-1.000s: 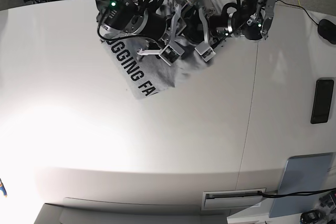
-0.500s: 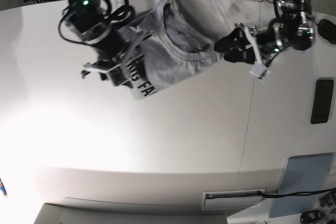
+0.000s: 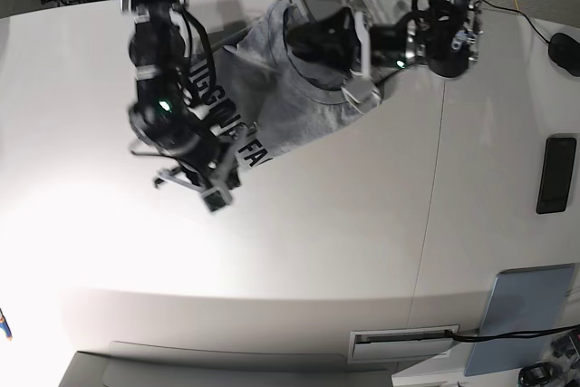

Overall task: Fold the T-shirt properly
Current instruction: 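Lay the folded bundle down and release both grippers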

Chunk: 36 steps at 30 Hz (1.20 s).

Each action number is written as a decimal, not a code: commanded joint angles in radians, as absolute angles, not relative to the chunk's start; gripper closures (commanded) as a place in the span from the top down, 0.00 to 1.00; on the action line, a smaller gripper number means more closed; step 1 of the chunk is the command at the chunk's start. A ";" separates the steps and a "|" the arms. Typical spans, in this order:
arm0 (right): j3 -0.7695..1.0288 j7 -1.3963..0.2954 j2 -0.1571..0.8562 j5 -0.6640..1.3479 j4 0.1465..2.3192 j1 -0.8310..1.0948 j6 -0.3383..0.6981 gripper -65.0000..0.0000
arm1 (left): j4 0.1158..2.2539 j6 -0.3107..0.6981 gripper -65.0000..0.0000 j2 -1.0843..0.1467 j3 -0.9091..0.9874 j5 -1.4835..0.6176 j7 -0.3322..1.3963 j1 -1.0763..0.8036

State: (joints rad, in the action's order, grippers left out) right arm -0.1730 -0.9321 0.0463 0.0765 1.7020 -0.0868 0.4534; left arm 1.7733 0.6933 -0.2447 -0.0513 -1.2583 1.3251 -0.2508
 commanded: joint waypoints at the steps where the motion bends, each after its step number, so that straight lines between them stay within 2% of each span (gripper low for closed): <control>1: -0.193 -0.907 0.044 0.080 1.682 -0.128 0.456 0.04 | 1.790 0.698 0.27 -0.247 -0.072 -1.273 1.321 -0.250; 8: -0.330 -0.905 0.044 0.002 1.499 -0.214 0.455 0.01 | 1.774 0.698 0.27 -0.247 -0.196 -1.100 1.291 -0.292; 15: -0.333 -0.978 0.073 -0.058 1.477 -0.205 0.446 0.01 | 1.684 0.698 0.27 -0.250 -0.238 -0.737 1.000 -0.299; 19: -0.333 -1.008 0.130 -0.057 1.481 -0.176 0.419 0.01 | 1.639 0.634 0.27 -0.259 -0.197 -0.569 0.923 -0.283; 23: -0.333 -1.029 0.181 -0.061 1.542 -0.096 0.410 0.01 | 1.583 0.609 0.27 -0.271 -0.093 -0.487 0.842 -0.253; 27: -0.333 -1.044 0.225 -0.061 1.672 0.031 0.349 0.01 | 1.504 0.610 0.27 -0.272 0.015 -0.467 0.761 -0.199; 31: -0.333 -1.049 0.227 -0.061 1.792 0.187 0.332 0.01 | 1.414 0.609 0.27 -0.272 0.074 -0.467 0.686 -0.117; 36: -0.334 -1.008 0.227 -0.060 1.887 0.351 0.332 0.01 | 1.372 0.610 0.27 -0.277 0.081 -0.468 0.671 -0.014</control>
State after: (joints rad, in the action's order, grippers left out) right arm -0.3305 -0.9588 0.2253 -0.0788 1.8900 0.3370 0.3115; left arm 1.3666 0.6289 -0.2638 0.0784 -0.4973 0.6540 -0.0212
